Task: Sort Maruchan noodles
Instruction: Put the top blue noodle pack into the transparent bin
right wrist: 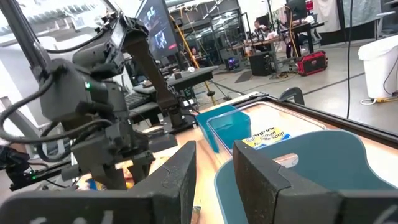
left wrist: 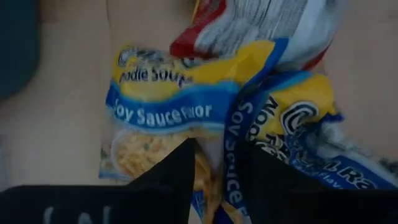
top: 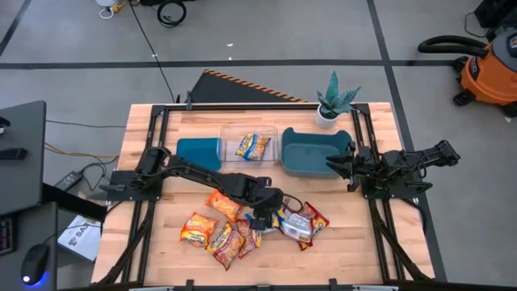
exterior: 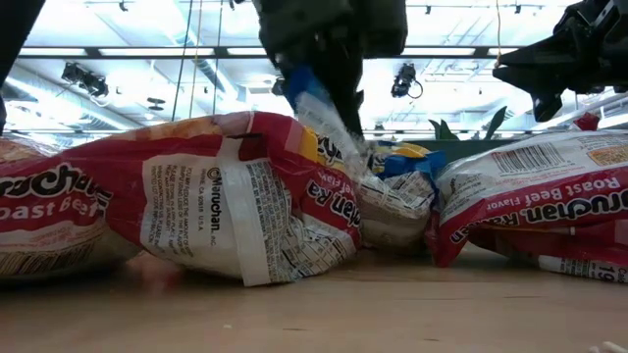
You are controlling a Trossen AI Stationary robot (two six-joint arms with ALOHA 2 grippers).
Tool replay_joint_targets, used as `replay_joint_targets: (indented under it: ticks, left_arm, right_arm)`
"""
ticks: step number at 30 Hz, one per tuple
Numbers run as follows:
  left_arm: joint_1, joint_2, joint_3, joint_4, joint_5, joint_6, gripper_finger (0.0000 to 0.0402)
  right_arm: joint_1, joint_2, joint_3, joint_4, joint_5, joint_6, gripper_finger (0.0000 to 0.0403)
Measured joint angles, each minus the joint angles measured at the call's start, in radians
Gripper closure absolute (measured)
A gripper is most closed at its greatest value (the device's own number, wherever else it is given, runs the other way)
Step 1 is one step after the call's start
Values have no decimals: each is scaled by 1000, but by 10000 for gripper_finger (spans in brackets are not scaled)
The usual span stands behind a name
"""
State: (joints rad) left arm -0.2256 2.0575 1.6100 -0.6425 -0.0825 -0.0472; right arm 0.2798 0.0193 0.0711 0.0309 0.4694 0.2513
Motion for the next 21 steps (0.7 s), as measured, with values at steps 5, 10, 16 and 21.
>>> replay_joint_targets:
  ticks: [5, 10, 16, 21]
  left_arm:
    - [4, -2, 0, -6, -9, 6, 324]
    - [15, -23, 0, -21, -10, 1, 376]
    - [35, -66, 1, -42, -11, -45, 391]
    - [57, -98, 7, -87, -27, -46, 395]
  right_arm:
    - [0, 0, 0, 3, 0, 0, 291]
    - [0, 0, 0, 2, 0, 0, 291]
    - [0, 0, 0, 7, 0, 0, 292]
    - [0, 0, 0, 9, 0, 0, 292]
